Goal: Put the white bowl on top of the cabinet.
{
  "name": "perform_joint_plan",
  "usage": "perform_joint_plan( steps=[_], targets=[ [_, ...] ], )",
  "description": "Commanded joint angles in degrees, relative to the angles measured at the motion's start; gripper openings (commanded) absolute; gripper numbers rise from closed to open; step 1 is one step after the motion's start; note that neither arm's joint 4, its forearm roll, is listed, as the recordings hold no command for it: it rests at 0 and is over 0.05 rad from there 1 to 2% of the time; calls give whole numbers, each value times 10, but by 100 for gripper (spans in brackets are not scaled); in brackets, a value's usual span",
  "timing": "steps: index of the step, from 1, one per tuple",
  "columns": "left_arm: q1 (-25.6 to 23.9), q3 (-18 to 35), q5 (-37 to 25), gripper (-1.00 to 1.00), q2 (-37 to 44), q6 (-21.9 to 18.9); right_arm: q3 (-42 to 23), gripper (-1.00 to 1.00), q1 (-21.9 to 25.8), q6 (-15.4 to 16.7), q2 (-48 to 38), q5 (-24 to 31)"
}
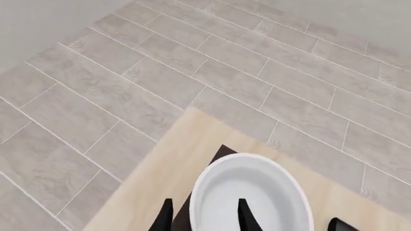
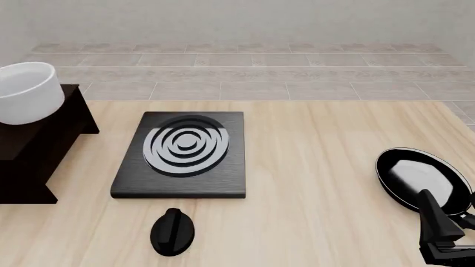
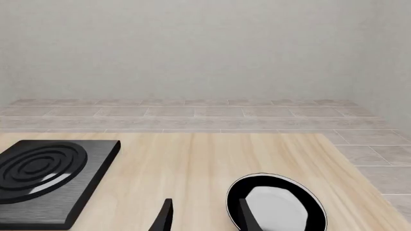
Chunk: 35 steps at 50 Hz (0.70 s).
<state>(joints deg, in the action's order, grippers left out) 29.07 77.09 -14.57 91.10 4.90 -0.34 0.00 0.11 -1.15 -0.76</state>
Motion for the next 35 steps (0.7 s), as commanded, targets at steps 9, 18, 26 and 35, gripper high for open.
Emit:
perform_joint_plan(
  steps=[9, 18, 26, 35],
  targets=[
    [-53, -64, 7, 100, -89, 11, 0, 100, 0, 0, 0, 0],
    [-74, -107, 14, 100, -149, 22, 0, 100, 0, 0, 0, 0],
    [-110, -139, -1, 100, -211, 38, 0, 100, 0, 0, 0, 0],
    [-139, -212, 32, 100, -257, 47, 0, 100, 0, 0, 0, 0]
  ],
)
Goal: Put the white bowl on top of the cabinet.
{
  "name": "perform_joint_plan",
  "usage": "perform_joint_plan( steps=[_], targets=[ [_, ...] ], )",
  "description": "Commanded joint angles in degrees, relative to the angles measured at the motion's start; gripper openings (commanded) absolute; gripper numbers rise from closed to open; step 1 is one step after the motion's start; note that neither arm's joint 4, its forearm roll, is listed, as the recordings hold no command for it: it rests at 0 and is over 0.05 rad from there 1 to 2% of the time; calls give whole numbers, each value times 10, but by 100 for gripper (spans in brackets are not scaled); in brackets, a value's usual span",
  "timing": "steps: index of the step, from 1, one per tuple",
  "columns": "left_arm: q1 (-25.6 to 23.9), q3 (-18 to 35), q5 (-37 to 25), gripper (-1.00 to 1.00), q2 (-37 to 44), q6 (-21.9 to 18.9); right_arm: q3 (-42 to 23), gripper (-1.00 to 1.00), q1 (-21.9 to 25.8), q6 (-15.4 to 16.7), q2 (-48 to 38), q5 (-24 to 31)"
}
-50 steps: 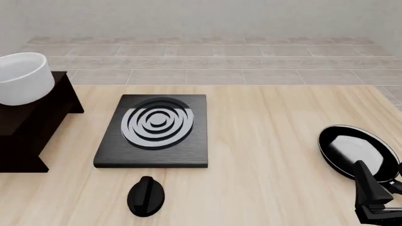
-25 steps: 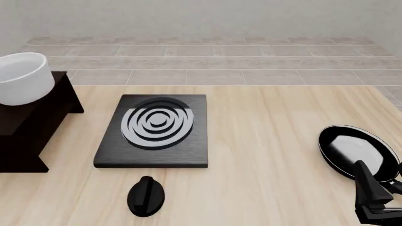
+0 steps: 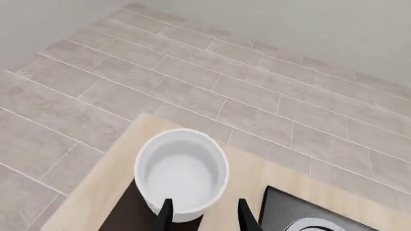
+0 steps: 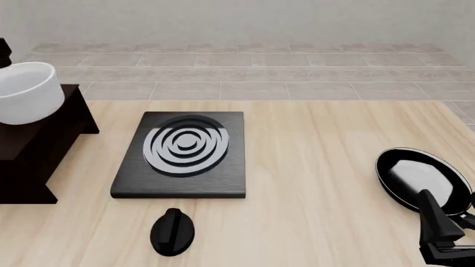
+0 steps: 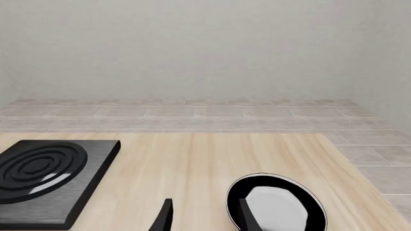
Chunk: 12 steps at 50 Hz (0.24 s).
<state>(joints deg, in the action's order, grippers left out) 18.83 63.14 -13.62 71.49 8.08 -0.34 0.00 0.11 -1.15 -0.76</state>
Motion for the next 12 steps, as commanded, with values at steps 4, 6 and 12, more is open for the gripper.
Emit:
perform_joint_plan(
  steps=[4, 6, 12],
  targets=[
    [-50, -105, 38, 100, -75, 28, 0, 100, 0, 0, 0, 0],
    [-57, -120, 45, 100, -81, 32, 0, 100, 0, 0, 0, 0],
    [-83, -166, 67, 100, -99, 55, 0, 100, 0, 0, 0, 0]
  ],
)
